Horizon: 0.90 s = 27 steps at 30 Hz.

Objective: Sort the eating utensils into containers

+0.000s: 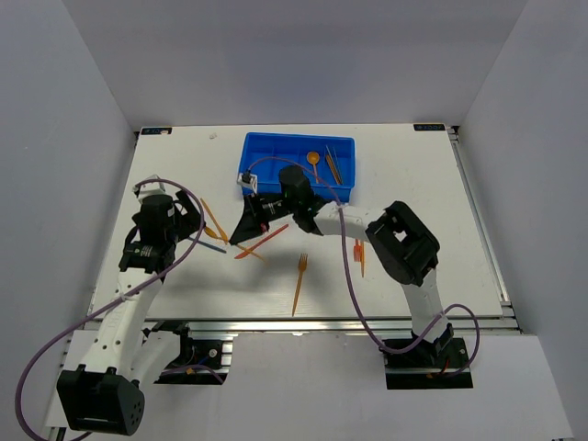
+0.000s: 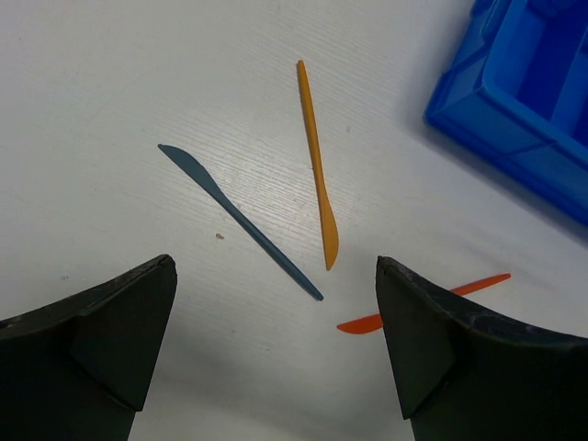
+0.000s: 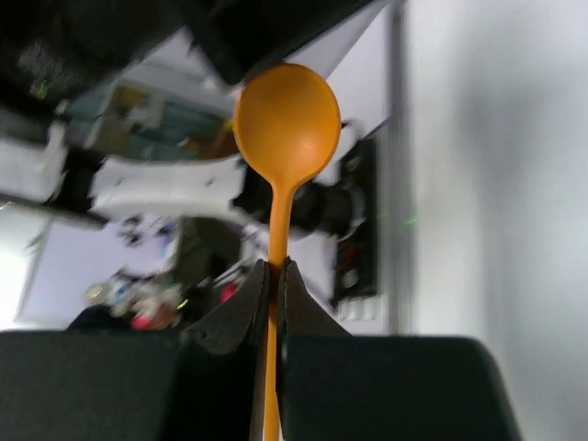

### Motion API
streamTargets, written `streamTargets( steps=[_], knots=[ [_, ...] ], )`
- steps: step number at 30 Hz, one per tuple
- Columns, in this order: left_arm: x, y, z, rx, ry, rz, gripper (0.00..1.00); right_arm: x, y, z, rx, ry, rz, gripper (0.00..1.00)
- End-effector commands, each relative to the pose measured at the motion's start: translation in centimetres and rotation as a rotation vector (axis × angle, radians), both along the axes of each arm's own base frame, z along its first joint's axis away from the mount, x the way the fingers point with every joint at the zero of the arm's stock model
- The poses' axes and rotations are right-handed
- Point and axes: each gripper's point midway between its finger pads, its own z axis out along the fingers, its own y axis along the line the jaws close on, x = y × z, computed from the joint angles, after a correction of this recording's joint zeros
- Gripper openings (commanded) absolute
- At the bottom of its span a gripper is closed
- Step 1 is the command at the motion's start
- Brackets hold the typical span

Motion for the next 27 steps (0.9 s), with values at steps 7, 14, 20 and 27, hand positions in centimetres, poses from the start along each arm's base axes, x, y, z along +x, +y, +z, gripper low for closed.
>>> streamTargets(
  steps=[7,14,20,27],
  knots=[
    [-0.5,0.1,0.5,0.006,-0.01,0.004,0.98,22.5,-8.3,-0.2,-0.475,-0.399,-0.796,0.0],
    [-0.4,0.0,0.5,0.005,-0.008,-0.001,0.98,31.6,-14.6,-0.4,-0.643,-0.543,-1.028,0.0],
    [-0.3,-0.1,0.3,0.005,-0.003,-0.006,0.98,35.4,-17.5,-3.5,-0.746,-0.638,-1.096,0.0],
    [-0.2,-0.2,-0.1,0.004,0.015,-0.014,0.98,35.8,-18.3,-6.8,-0.782,-0.669,-1.111,0.0]
  ],
)
